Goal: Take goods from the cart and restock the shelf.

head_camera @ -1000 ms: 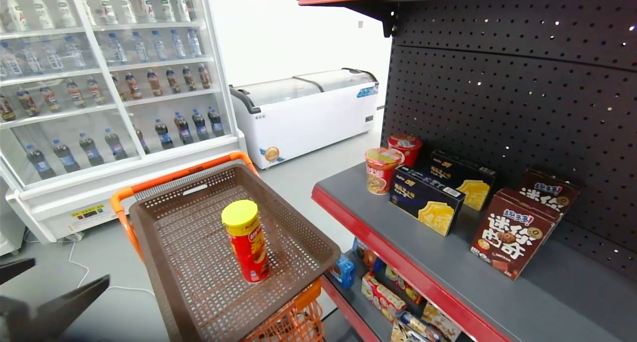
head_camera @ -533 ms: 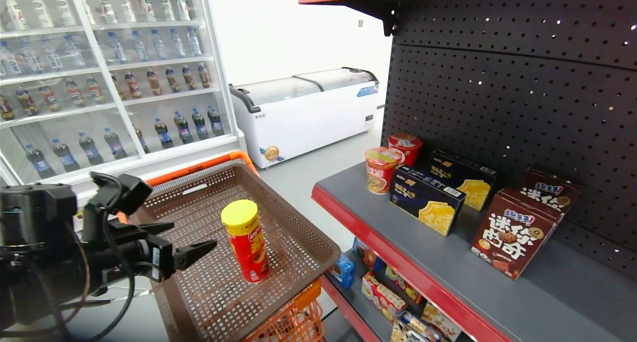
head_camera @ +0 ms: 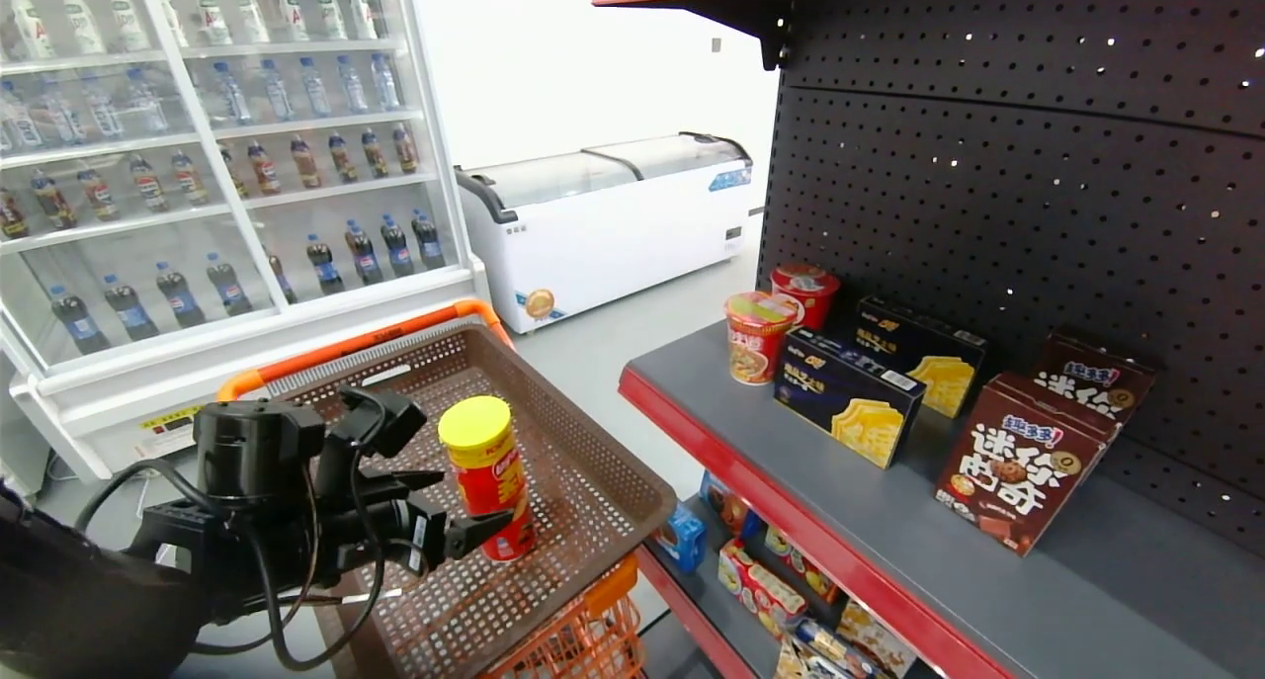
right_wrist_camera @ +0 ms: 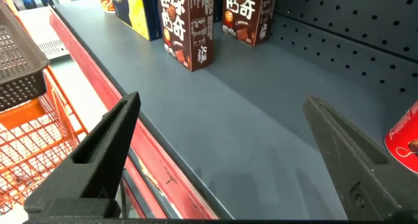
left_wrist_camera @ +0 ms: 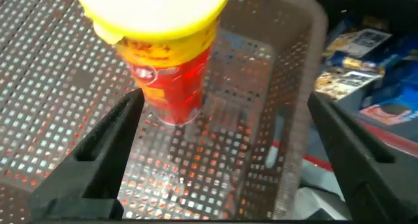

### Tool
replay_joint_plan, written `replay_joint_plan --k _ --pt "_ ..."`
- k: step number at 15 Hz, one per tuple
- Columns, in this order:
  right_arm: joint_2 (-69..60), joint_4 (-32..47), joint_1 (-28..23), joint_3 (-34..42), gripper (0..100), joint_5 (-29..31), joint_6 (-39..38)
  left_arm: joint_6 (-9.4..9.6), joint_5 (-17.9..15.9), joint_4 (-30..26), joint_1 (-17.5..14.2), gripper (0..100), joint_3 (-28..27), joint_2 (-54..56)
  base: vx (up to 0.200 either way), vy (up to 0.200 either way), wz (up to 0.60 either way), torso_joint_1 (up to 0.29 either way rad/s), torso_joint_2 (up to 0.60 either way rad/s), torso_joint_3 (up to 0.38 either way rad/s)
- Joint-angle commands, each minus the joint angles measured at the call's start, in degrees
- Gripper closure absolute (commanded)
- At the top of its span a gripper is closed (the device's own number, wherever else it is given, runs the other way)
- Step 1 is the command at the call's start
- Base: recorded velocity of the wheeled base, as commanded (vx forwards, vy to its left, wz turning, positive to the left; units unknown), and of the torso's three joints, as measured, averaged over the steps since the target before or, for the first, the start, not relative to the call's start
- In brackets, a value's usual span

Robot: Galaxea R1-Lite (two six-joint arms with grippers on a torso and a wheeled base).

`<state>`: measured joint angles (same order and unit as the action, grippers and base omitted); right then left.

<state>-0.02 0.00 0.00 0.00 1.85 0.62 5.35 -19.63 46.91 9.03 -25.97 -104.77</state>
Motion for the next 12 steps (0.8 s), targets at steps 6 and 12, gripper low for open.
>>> replay_joint_plan --k 6,12 --pt "0.0 0.0 0.0 0.0 0 0.0 0.0 0.89 1.1 3.3 -0.6 0 -0.4 -7.7 0.000 0.000 0.00 0.000 0.00 0.000" --pt "0.0 0.0 0.0 0.0 0 0.0 0.0 4.93 1.0 16.2 -1.7 0 -5.9 -21.4 0.000 0.000 0.00 0.000 0.00 0.000"
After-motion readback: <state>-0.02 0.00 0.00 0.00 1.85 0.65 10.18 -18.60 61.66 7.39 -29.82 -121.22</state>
